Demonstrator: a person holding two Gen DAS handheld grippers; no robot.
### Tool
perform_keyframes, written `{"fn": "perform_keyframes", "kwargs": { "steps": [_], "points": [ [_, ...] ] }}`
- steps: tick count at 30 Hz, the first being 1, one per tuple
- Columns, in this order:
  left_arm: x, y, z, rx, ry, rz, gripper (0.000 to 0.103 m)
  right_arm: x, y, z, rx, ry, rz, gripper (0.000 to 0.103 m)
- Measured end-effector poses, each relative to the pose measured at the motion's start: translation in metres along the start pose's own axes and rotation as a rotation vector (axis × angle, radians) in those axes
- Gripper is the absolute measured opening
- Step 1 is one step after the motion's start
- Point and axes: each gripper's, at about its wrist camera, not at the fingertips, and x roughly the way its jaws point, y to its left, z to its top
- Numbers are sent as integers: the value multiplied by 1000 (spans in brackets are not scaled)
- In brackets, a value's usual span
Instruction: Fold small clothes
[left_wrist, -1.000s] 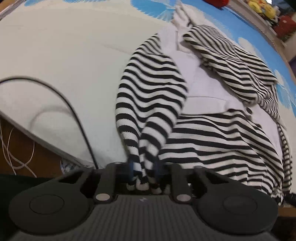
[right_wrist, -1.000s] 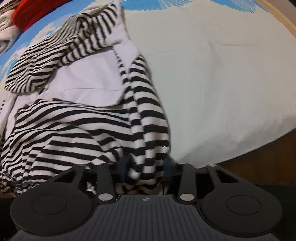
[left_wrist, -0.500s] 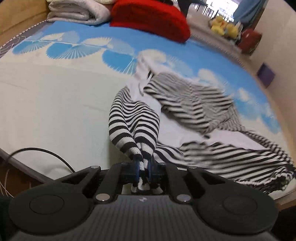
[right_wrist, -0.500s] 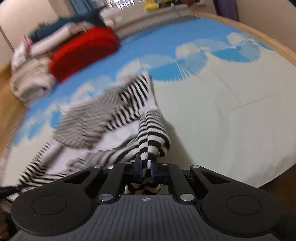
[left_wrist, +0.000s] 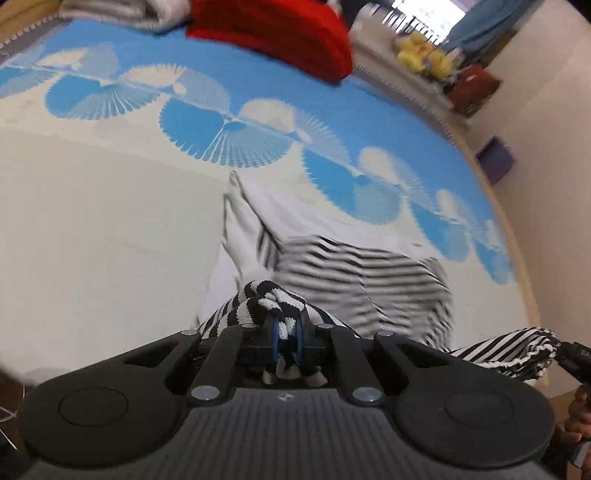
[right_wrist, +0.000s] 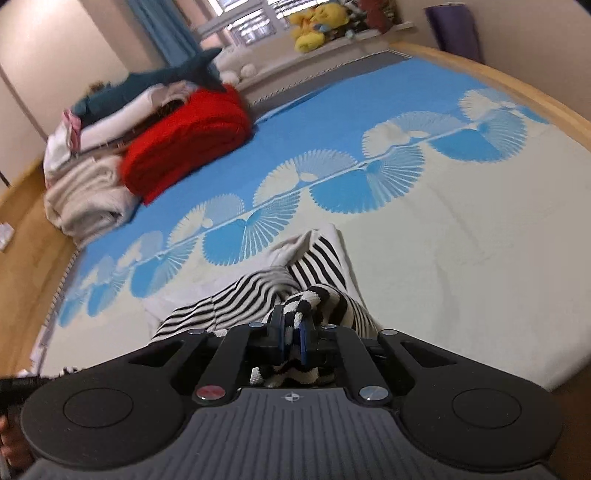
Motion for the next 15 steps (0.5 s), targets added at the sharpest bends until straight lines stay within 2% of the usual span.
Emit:
{"fn": "perform_keyframes", "kwargs": {
  "steps": [1, 2, 3, 5, 6, 8, 9, 10, 11, 13, 14, 15],
  "points": [
    [21, 8, 17, -39, 30, 18, 17, 22, 4, 13, -15, 8, -17, 7],
    [42, 17, 34, -66, 56, 38, 18, 44, 8, 25, -29, 19, -34, 7],
    [62, 23, 48, -66, 71, 53, 23, 68, 11, 37, -52, 36, -45, 7],
    [90, 43, 65, -133, 101, 29, 32, 110, 9, 51, -41, 63, -71, 10],
    [98, 54, 68, -173, 104, 18, 35, 130, 2, 58, -12, 63, -104, 12],
    [98, 69, 71, -234, 101, 51, 38, 149, -12, 59, 35, 16, -200, 28],
    [90, 74, 74, -251, 55, 49, 38, 152, -18, 56, 44, -7, -242, 28],
    [84, 76, 77, -251, 23, 40, 40, 156, -23, 57, 56, 15, -284, 28],
    [78, 77, 79, -238, -5, 22, 40, 155, -26, 58, 79, 20, -285, 28],
    [75, 74, 81, -182, -16, -9, 46, 146, -28, 63, 87, -19, -205, 29],
    [76, 72, 81, -144, -6, -17, 48, 143, -25, 64, 50, -28, -192, 29],
    [77, 69, 79, -93, 6, -18, 55, 141, -22, 63, 1, -35, -186, 29]
  ]
}}
